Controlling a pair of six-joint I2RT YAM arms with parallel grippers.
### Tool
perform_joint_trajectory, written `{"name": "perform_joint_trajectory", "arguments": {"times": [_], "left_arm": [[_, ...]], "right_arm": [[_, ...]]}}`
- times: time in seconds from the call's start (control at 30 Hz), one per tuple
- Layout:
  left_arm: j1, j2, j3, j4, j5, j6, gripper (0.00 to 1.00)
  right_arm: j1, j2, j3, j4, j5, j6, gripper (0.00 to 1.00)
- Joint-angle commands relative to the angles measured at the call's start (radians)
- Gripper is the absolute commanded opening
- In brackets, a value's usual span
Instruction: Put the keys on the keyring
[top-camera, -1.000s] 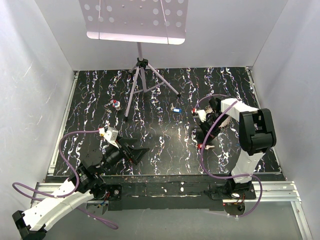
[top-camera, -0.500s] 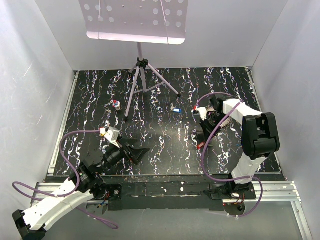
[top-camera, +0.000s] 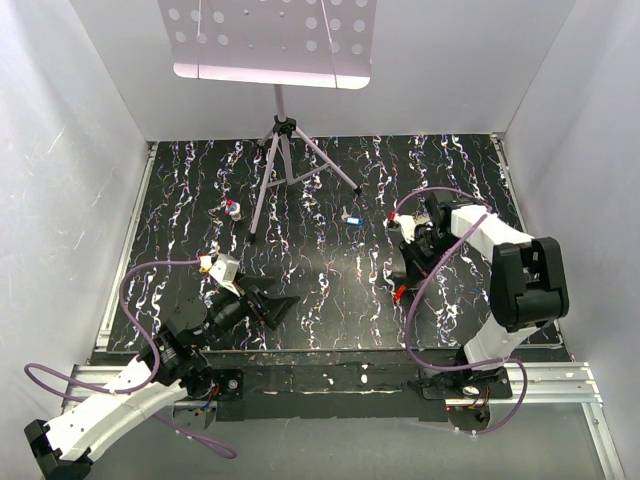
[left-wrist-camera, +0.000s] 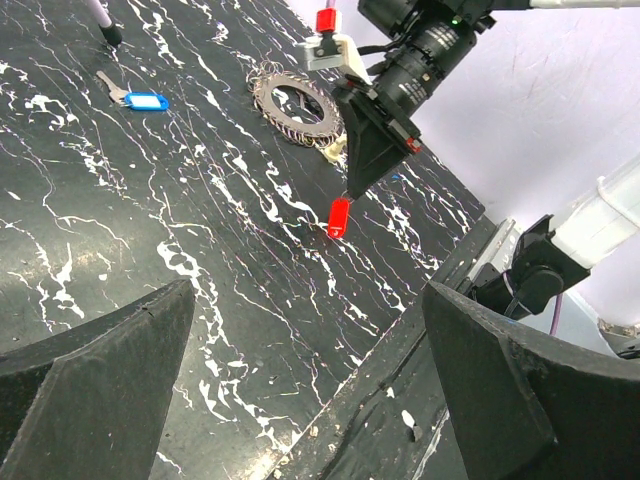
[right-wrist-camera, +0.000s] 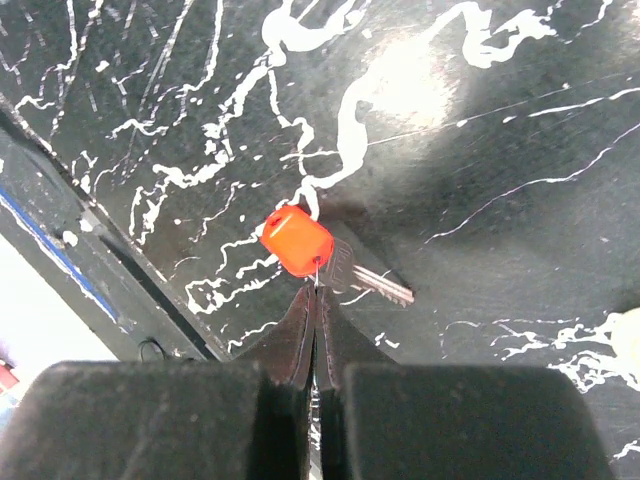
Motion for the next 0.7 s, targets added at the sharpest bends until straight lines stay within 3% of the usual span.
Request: {"name": "perform_joint_trajectory", "arguments": {"times": [0.0,0.27,0.47,0.67], "left_arm": [[0.004,0.000,0.021,-0.007,-0.001,0.014,0.98],[0.004,-0.033,0.035,-0.041,-0.003,0.015,0.98],[0.004,-0.053,0.044,-0.065,-0.003,0.014,0.98],[0.002,-0.072,0.047,-0.084,-0.001,0.011,0.98]], "right_arm": [[-0.014,-0.106,-0.050,0.015,-0.076,-0.047,0.01],[-0.072,-0.338,-0.139,-0.019,-0.130,-0.154,0.01],[-0.186,-0.499,-0.145,-0.172,-0.129,-0.327,0.01],[-0.308,-0.545,-0.156,-0.349,-0.041,-0.524,0.01]]}}
